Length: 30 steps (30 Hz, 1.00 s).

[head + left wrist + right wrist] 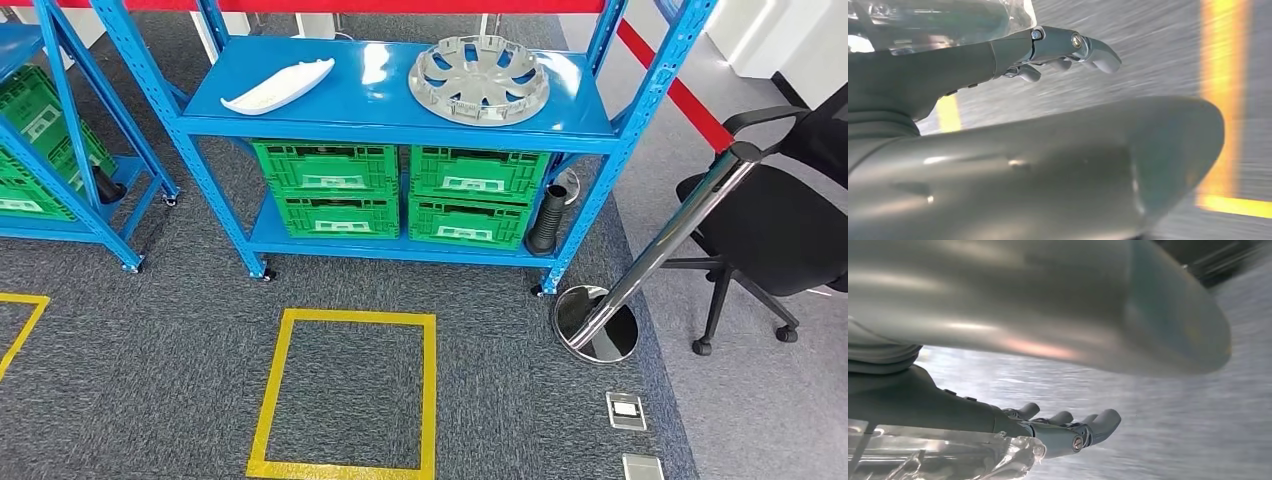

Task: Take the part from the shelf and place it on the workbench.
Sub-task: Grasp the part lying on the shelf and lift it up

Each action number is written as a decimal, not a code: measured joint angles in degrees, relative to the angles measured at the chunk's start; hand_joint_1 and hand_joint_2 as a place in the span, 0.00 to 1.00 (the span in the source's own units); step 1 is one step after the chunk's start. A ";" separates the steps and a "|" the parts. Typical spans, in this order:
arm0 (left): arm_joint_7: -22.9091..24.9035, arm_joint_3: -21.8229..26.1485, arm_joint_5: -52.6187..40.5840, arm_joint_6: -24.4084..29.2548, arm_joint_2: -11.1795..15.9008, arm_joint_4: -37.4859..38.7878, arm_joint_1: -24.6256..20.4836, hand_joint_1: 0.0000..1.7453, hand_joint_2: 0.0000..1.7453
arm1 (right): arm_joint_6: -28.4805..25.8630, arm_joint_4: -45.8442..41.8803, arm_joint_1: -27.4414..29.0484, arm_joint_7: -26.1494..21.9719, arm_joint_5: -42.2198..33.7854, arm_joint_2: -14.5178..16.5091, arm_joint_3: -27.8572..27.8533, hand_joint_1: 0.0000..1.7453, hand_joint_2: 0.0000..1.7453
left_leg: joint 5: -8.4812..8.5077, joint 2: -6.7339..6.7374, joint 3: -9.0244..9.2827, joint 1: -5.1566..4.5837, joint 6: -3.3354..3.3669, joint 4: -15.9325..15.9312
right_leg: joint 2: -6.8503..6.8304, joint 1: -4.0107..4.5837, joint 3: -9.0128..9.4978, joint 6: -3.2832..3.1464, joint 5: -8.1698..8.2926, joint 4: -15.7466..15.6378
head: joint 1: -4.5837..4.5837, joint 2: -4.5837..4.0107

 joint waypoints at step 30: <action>0.30 -3.13 4.70 2.17 -0.43 -1.09 3.11 0.00 0.00 | -2.14 1.80 -5.66 1.13 -3.06 0.02 3.14 0.00 0.00 | -2.93 -0.35 4.27 -0.40 -0.97 -1.58 | -0.59 0.94 -2.95 -2.16 5.56 -2.67 | 0.15 0.00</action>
